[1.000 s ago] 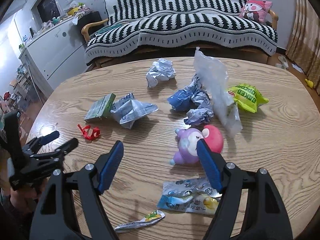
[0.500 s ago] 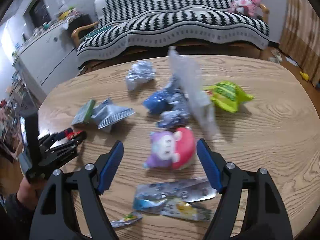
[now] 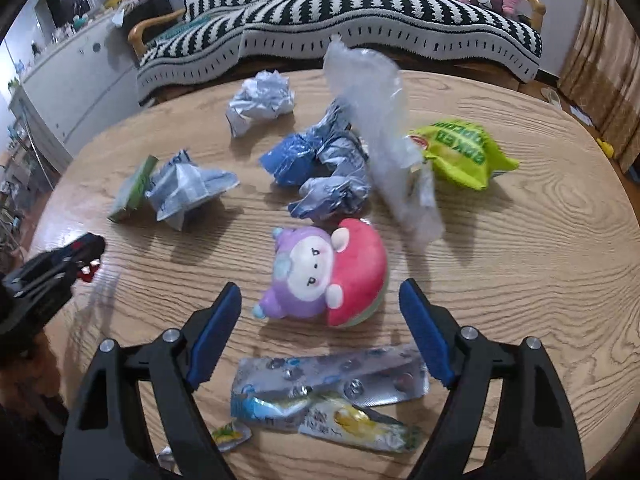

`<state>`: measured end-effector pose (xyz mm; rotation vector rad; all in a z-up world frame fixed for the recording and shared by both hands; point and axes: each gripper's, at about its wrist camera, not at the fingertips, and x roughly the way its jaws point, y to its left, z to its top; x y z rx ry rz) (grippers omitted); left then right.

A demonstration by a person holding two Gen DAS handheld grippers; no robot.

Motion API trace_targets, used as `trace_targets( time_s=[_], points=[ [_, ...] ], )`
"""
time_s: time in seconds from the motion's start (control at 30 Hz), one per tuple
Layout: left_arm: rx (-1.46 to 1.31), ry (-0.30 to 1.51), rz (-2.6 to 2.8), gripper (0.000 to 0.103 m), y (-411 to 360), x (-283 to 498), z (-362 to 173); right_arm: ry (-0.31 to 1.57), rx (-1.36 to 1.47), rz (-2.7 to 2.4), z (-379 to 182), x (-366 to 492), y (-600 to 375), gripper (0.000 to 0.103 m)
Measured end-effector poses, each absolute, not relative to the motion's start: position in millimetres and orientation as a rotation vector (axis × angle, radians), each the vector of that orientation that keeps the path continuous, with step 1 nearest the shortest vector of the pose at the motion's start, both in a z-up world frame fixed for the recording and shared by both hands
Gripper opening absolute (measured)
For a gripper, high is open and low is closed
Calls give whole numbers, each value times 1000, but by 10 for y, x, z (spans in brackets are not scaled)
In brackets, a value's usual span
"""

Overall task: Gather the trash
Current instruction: 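Grasp the red ribbon with the left gripper while the right gripper grasps the purple-red toy, then carry ribbon and toy over the bin and open both grippers to drop them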

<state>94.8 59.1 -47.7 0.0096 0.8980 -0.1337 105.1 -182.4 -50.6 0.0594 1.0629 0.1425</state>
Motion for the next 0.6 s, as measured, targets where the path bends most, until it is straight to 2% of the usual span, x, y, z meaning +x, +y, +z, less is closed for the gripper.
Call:
trace_targets(
  time_s=[0.17, 0.2, 0.3, 0.37, 0.6],
  points=[
    [18, 898, -146, 25, 524, 911, -450, 1078, 24, 101, -629, 1118, -1770, 80],
    [20, 898, -148, 25, 504, 906, -446, 1084, 23, 100, -650, 1131, -1765, 73],
    [25, 898, -149, 25, 455, 897, -425, 1083, 16, 94, -666, 1141, -1742, 64],
    [26, 894, -157, 25, 412, 867, -395, 1069, 41, 120, -589, 1112, -1738, 61],
    [33, 876, -186, 25, 210, 768, -287, 984, 61, 157, -244, 804, -1795, 60]
  ],
)
